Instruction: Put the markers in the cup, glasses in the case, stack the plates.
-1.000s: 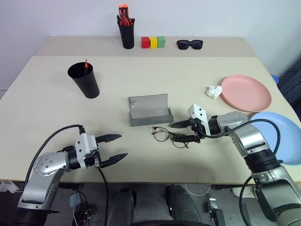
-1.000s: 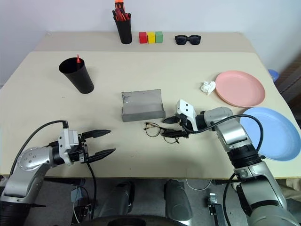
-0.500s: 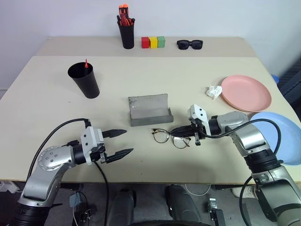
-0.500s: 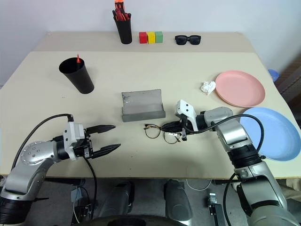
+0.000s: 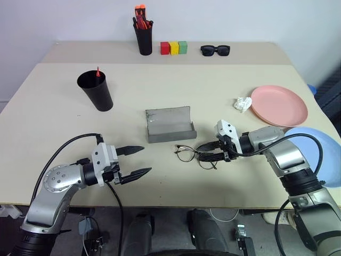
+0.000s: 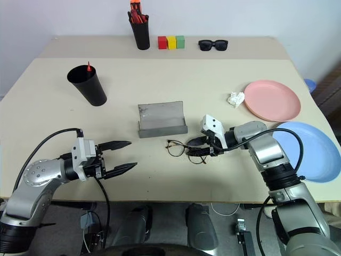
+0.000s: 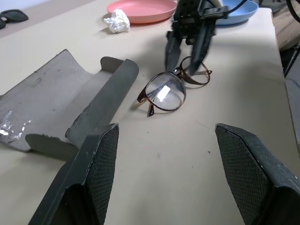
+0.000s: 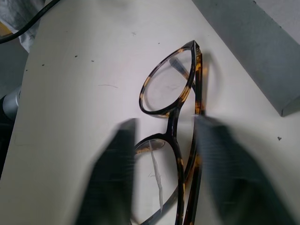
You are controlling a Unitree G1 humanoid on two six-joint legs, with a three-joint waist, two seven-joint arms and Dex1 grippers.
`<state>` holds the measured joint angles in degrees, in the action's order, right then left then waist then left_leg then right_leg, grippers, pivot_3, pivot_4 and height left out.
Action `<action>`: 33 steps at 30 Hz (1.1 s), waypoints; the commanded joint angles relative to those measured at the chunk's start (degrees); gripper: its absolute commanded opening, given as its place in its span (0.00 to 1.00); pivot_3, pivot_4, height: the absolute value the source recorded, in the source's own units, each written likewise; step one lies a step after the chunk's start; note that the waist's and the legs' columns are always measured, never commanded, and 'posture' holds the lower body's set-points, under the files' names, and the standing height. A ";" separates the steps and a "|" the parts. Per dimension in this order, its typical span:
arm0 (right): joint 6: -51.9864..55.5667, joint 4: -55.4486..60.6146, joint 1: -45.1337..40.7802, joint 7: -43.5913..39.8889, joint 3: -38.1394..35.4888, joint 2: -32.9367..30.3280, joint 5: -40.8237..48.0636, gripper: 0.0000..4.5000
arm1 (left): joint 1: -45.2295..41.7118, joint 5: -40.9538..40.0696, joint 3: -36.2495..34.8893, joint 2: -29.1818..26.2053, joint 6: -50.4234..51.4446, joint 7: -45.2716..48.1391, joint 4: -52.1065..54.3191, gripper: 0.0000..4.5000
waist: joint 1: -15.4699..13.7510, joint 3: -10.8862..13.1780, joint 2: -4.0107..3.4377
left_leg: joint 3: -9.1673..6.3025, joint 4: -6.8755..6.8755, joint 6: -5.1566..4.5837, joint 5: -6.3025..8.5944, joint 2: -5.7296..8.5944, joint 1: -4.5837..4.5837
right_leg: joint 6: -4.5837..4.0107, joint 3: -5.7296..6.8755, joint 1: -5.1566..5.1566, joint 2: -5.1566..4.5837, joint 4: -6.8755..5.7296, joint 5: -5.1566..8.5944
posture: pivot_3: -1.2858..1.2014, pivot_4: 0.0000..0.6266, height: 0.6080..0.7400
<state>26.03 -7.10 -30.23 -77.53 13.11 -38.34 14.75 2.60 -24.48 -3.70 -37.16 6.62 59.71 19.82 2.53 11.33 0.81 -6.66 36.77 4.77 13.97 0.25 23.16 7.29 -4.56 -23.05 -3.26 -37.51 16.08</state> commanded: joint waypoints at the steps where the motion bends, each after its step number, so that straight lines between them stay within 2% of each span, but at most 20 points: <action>1: -1.77 -0.24 -1.58 1.20 -1.01 0.88 0.11 0.87 | 0.90 -0.68 -0.78 0.03 -1.83 0.43 0.10 0.75 | 0.02 0.00 0.00 | 0.00 0.00 0.00 0.00 0.00 0.00 | 0.00 0.00 0.00 0.00 0.00 0.00 | 0.52 0.24 1.00; 2: -1.71 -0.56 -1.70 1.79 -1.22 1.23 0.13 0.98 | 1.13 -0.63 -0.81 0.01 -2.08 0.46 0.01 0.75 | 0.09 0.00 0.00 | 0.00 -0.01 0.00 0.00 0.00 0.00 | 0.00 0.00 0.00 0.00 0.00 0.00 | 0.52 0.24 1.00; 14: 0.60 -2.90 -3.79 -0.09 0.16 0.61 0.11 0.98 | 3.77 -0.28 -1.22 -0.07 -6.12 1.23 -2.21 0.75 | -0.03 0.00 -0.01 | 0.01 -0.06 0.00 0.00 0.00 0.01 | -0.01 0.00 -0.01 -0.01 0.08 0.00 | 0.52 0.24 1.00; 26: 3.98 -0.53 -2.68 -2.48 0.35 -2.15 0.99 0.98 | 5.28 -0.17 -1.08 -0.18 -9.02 1.80 -3.89 0.75 | -0.03 0.01 -0.01 | 0.01 -0.12 0.00 0.00 0.00 0.01 | -0.01 0.00 -0.01 -0.01 0.13 -0.01 | 0.52 0.24 1.00; 33: 12.02 5.81 -0.65 -3.80 -2.61 -3.18 8.05 0.98 | 4.57 -0.39 -1.06 -0.44 -9.56 2.80 -5.59 0.75 | -0.07 0.01 -0.01 | 0.01 -0.19 0.00 0.00 0.00 0.01 | -0.01 0.00 -0.02 -0.01 0.19 -0.01 | 0.52 0.24 1.00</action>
<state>36.74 -4.02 -30.82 -80.69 12.67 -40.49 20.61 7.33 -24.36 -3.76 -37.22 -1.82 62.16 13.92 2.47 11.33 0.80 -6.65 36.57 4.77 13.97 0.25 23.17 7.28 -4.56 -23.06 -3.27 -37.31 16.07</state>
